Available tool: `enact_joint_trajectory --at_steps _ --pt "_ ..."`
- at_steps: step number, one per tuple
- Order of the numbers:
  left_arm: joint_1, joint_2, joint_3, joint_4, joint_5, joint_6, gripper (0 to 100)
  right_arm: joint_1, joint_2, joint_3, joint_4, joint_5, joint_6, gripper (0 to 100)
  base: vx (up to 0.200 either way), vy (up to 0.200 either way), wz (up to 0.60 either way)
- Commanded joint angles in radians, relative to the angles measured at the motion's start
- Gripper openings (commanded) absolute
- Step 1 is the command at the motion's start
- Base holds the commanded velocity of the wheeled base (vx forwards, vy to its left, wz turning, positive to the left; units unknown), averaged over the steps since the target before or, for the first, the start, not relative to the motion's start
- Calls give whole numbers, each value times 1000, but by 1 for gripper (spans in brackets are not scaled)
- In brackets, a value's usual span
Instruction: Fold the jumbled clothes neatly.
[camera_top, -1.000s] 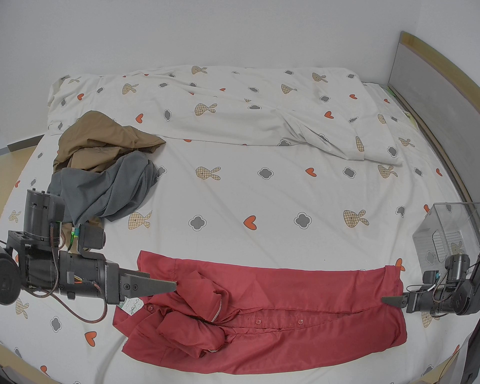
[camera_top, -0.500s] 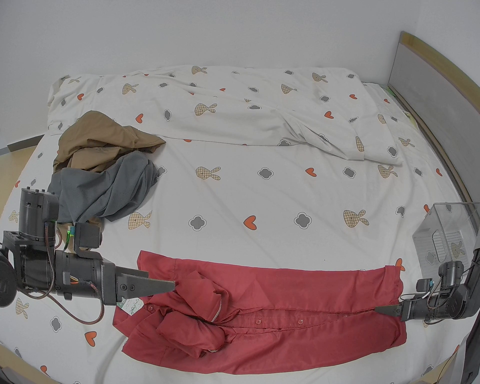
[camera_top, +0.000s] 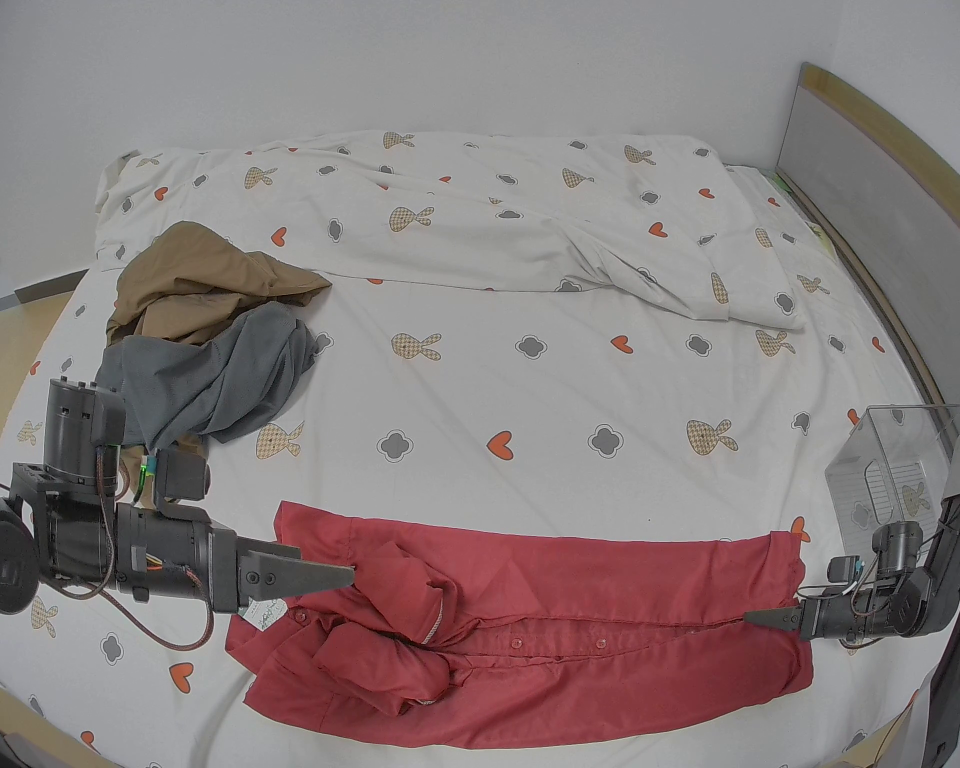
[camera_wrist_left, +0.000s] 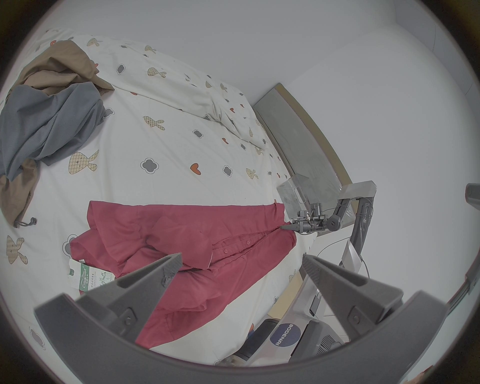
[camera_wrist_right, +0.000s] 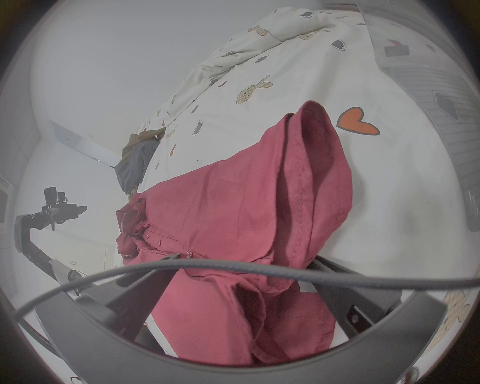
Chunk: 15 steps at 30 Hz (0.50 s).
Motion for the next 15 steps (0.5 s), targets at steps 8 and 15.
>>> enact_joint_trajectory --at_steps 8,15 --pt "0 5 0 0 0 0 100 17 25 -16 -2 0 -1 100 0 0 0" --pt "0 7 2 0 0 0 100 15 34 -16 -2 -2 -7 0 0 0 0"
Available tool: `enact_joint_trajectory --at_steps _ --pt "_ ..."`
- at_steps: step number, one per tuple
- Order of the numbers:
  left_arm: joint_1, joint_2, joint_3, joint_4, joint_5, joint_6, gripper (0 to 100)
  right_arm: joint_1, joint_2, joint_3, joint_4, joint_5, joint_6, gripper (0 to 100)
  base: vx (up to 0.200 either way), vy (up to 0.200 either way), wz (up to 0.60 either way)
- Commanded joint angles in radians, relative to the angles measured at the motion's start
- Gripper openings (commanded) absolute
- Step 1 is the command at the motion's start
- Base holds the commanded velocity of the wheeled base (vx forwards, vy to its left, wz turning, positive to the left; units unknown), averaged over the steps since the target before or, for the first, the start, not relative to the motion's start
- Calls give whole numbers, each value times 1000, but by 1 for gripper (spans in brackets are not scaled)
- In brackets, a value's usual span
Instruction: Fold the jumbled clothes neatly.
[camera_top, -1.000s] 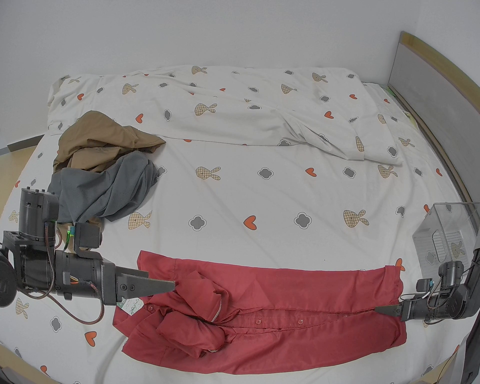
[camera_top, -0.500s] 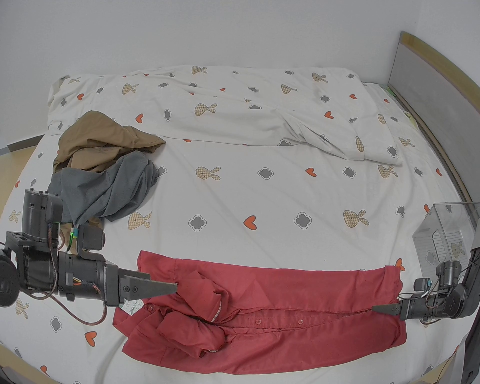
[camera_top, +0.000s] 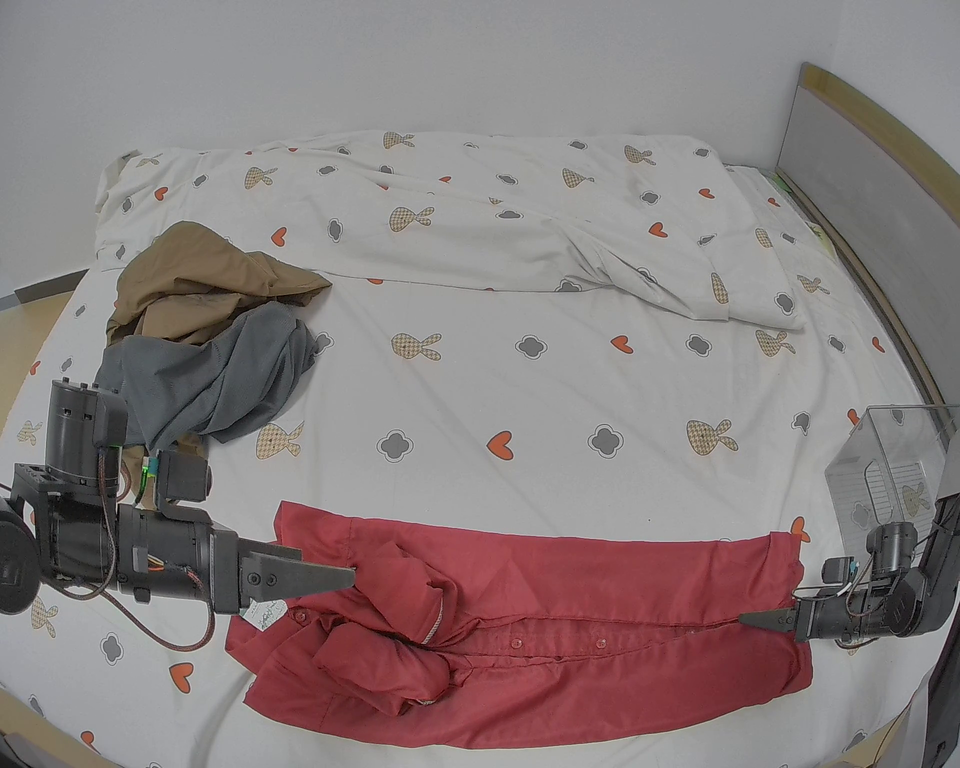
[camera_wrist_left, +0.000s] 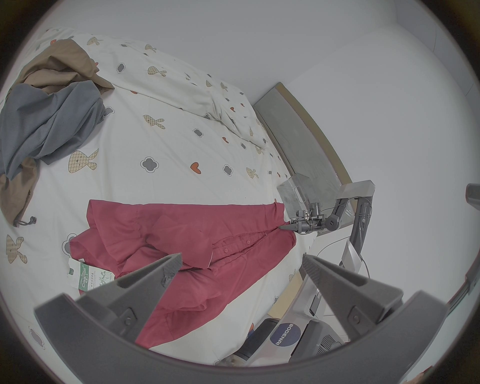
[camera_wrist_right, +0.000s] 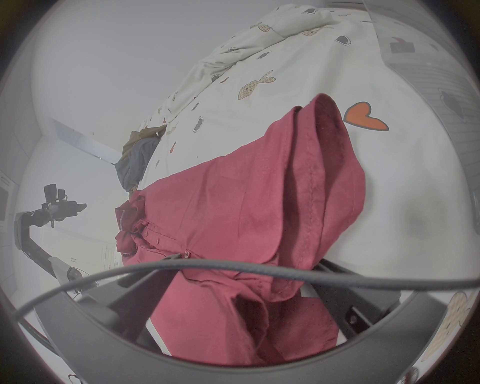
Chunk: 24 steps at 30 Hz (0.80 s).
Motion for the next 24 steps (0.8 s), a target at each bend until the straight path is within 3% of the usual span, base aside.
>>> enact_joint_trajectory --at_steps 1,13,21,23,24 --pt "0 3 -1 -1 0 0 100 -1 9 0 1 0 -1 0 0 0 0" --pt "0 -2 0 -1 0 0 100 -1 -4 15 2 3 6 0 0 0 0" --pt "-3 1 0 -1 0 0 100 9 -148 73 12 -6 35 0 0 0 0" --pt "-3 4 0 -1 0 0 100 39 -246 89 18 -39 81 0 0 0 0" --pt "-3 4 0 -1 0 0 100 56 -307 89 36 -86 121 0 0 0 0"
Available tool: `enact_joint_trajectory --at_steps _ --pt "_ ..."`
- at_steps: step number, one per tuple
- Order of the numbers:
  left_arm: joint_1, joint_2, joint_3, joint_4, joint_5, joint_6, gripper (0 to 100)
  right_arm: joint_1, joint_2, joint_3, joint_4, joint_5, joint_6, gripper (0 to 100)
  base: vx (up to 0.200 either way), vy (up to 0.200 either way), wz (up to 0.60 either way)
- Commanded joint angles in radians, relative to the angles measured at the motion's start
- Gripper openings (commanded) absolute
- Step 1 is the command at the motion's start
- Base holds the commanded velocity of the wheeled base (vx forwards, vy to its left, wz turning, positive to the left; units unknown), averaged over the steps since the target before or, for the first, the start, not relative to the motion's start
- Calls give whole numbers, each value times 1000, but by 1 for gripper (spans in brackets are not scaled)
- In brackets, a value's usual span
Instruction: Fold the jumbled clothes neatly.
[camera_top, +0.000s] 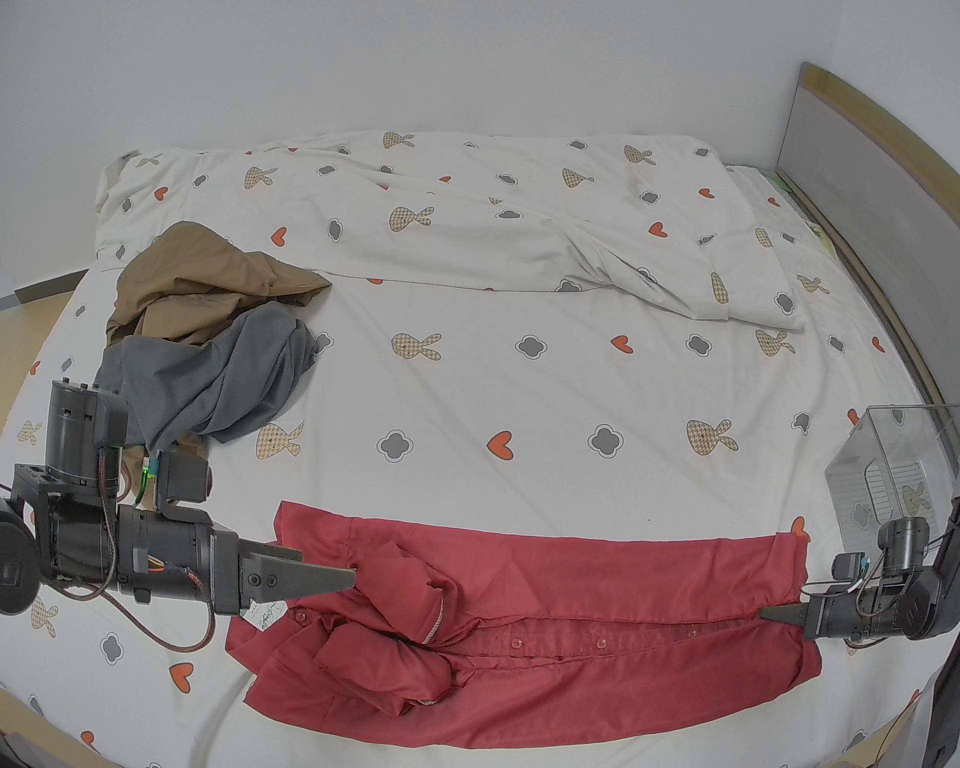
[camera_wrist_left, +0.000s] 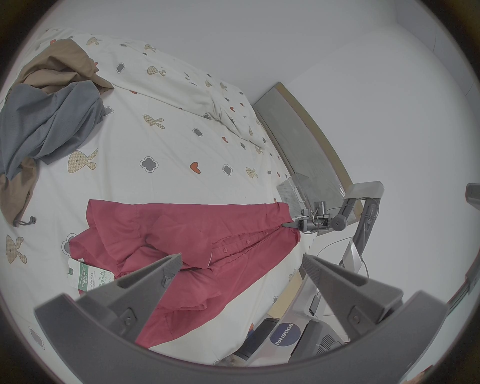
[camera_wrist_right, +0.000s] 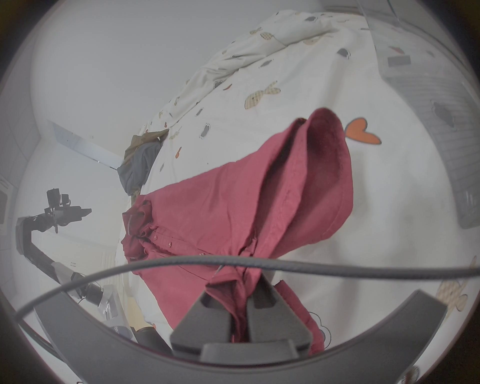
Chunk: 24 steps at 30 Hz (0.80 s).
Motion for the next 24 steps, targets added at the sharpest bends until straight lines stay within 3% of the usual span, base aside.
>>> enact_joint_trajectory --at_steps 1,2,3,5,7,8,11,13,15,18,24 --pt "-1 5 0 -1 0 -2 100 49 -204 28 25 -76 78 0 0 0 0" --pt "-1 8 -2 -1 0 -2 100 83 -267 14 99 -131 89 0 0 0 0" --pt "-1 8 -2 -1 0 -2 100 83 -267 14 99 -131 89 0 0 0 0" --pt "-1 13 -3 -1 0 -2 100 107 -356 -56 303 -219 89 0 0 0 0" --pt "-1 16 -3 -1 0 -3 100 120 -387 -109 420 -289 88 0 0 0 0" --pt "-1 19 -5 1 1 -3 100 135 -411 -162 522 -370 86 0 0 0 0" --pt "-1 20 -8 1 1 -3 100 166 -462 -253 667 -492 83 0 0 0 0" --pt "-1 22 -8 2 1 -3 100 176 -492 -280 716 -505 83 0 0 0 0" --pt "-1 20 -10 2 1 -3 100 186 -571 -380 932 -510 71 0 0 0 0" --pt "-1 20 -10 2 1 -3 100 157 -589 -474 1107 -518 2 0 0 0 0" --pt "-1 25 -10 2 1 -3 100 49 -601 -570 1173 -593 -136 0 0 0 0"
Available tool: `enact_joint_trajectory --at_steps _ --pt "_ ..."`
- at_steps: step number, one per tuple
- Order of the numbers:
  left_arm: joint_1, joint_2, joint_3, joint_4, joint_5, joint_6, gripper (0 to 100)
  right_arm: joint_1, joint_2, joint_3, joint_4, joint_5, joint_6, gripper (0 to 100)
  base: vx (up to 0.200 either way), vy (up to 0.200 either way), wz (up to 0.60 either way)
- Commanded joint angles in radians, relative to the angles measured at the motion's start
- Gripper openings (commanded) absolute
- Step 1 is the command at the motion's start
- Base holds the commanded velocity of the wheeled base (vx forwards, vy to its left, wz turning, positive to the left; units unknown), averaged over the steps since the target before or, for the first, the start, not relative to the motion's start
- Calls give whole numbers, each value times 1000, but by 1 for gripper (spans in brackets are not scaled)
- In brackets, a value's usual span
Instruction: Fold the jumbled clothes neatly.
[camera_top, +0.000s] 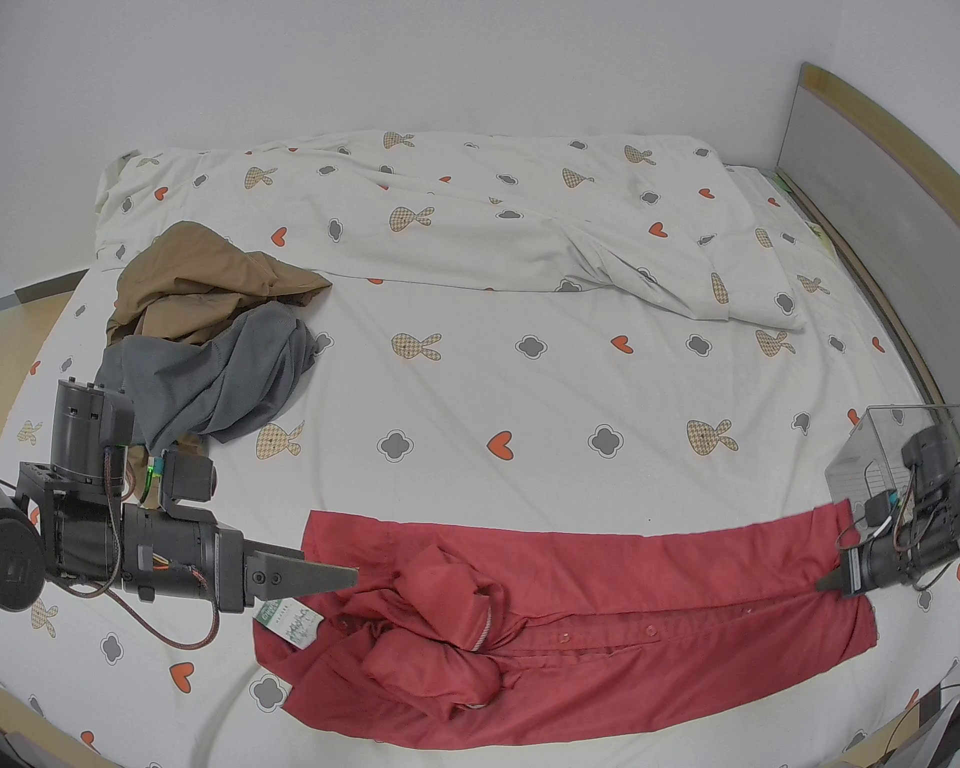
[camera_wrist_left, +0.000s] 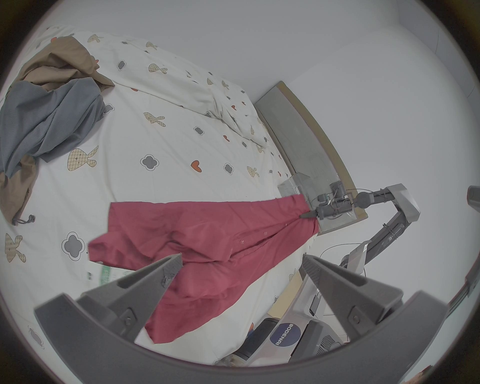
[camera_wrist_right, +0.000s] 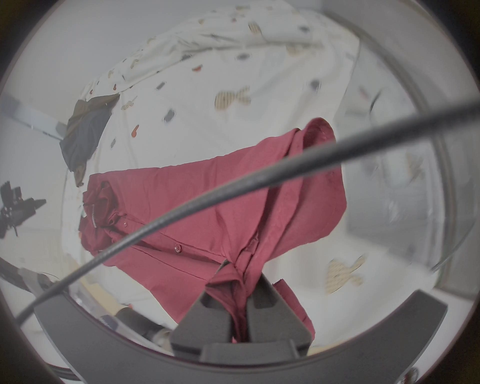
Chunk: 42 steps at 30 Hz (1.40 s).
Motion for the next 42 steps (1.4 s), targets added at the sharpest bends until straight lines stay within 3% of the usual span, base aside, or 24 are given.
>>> enact_joint_trajectory --at_steps 1,10,16,21,22,25,26,27,28,34,42 --pt "0 12 -1 0 0 -1 100 -81 -97 -133 65 -65 -101 0 0 0 0" --pt "0 32 -5 0 0 -2 100 -213 -83 -139 97 -71 -167 0 0 0 0" --pt "0 42 -8 0 0 -4 100 -211 -94 -145 97 -70 -169 0 0 0 0" --pt "0 58 -11 0 0 -22 100 -6 -112 -142 102 -39 -124 0 0 0 0" --pt "0 56 -9 -1 0 -28 100 120 -120 -148 97 -22 -17 0 0 0 0" --pt "0 52 -5 0 0 -33 100 343 -133 -202 90 -19 219 0 0 0 0" --pt "0 52 -5 0 0 -33 100 343 -133 -202 90 -19 219 0 0 0 0" --pt "0 55 -1 0 0 -42 100 450 -133 -253 93 -25 350 0 0 0 0" --pt "0 56 -1 0 0 -48 100 494 -137 -273 94 -25 399 0 0 0 0" --pt "-2 61 12 -6 -1 -42 100 648 -117 -334 102 -27 483 0 0 0 0" --pt "-17 58 29 -8 0 -39 100 718 -23 -366 94 -27 493 0 0 0 0"
